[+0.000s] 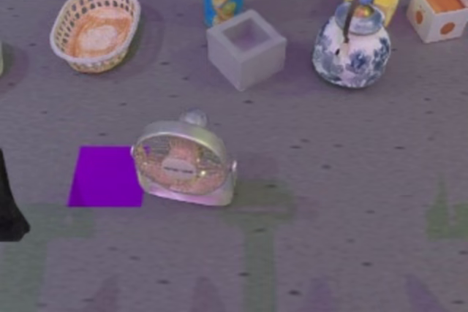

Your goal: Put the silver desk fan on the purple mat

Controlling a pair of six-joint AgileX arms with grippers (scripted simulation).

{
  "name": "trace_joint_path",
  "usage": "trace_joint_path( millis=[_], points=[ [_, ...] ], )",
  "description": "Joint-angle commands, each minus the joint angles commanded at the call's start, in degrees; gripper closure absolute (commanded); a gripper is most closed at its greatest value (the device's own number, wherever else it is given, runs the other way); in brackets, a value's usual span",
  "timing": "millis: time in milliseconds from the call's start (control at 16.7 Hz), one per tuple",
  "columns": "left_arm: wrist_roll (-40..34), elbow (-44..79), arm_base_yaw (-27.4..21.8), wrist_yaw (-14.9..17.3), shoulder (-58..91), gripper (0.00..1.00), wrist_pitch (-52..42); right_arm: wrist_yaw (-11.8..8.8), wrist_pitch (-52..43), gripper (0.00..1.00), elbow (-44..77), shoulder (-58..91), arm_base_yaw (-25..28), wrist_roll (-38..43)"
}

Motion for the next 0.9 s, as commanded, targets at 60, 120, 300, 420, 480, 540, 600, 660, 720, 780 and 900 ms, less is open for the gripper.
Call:
trace_joint_path(
  millis=[60,120,300,420,480,540,600,660,720,780,900],
  points=[
    [0.0,0.0,0.0,0.0,0.0,0.0,0.0,0.0,0.0,0.0,0.0,0.0,0.0,0.0],
    [0.0,0.0,0.0,0.0,0.0,0.0,0.0,0.0,0.0,0.0,0.0,0.0,0.0,0.0],
    [2.5,2.91,-1.16,0.48,3.45,0.0,-3.07,0.0,0.0,0.0,0.0,0.0,0.0,0.0],
    [6.0,7.24,-2.73,1.04,8.47,0.0,-7.37,0.0,0.0,0.0,0.0,0.0,0.0,0.0],
    [8.18,10.05,-3.7,1.34,11.69,0.0,-10.07,0.0,0.0,0.0,0.0,0.0,0.0,0.0],
    [10.6,13.25,-4.77,1.65,15.3,0.0,-13.07,0.0,0.0,0.0,0.0,0.0,0.0,0.0],
    [13.23,16.8,-5.94,1.95,19.29,0.0,-16.34,0.0,0.0,0.0,0.0,0.0,0.0,0.0],
    [16.03,20.67,-7.18,2.23,23.59,0.0,-19.84,0.0,0.0,0.0,0.0,0.0,0.0,0.0],
    [18.98,24.84,-8.51,2.49,28.2,0.0,-23.54,0.0,0.0,0.0,0.0,0.0,0.0,0.0],
    [22.06,29.28,-9.89,2.73,33.05,0.0,-27.4,0.0,0.0,0.0,0.0,0.0,0.0,0.0],
    [28.41,38.77,-12.76,3.1,43.32,0.0,-35.38,0.0,0.0,0.0,0.0,0.0,0.0,0.0]
  ],
)
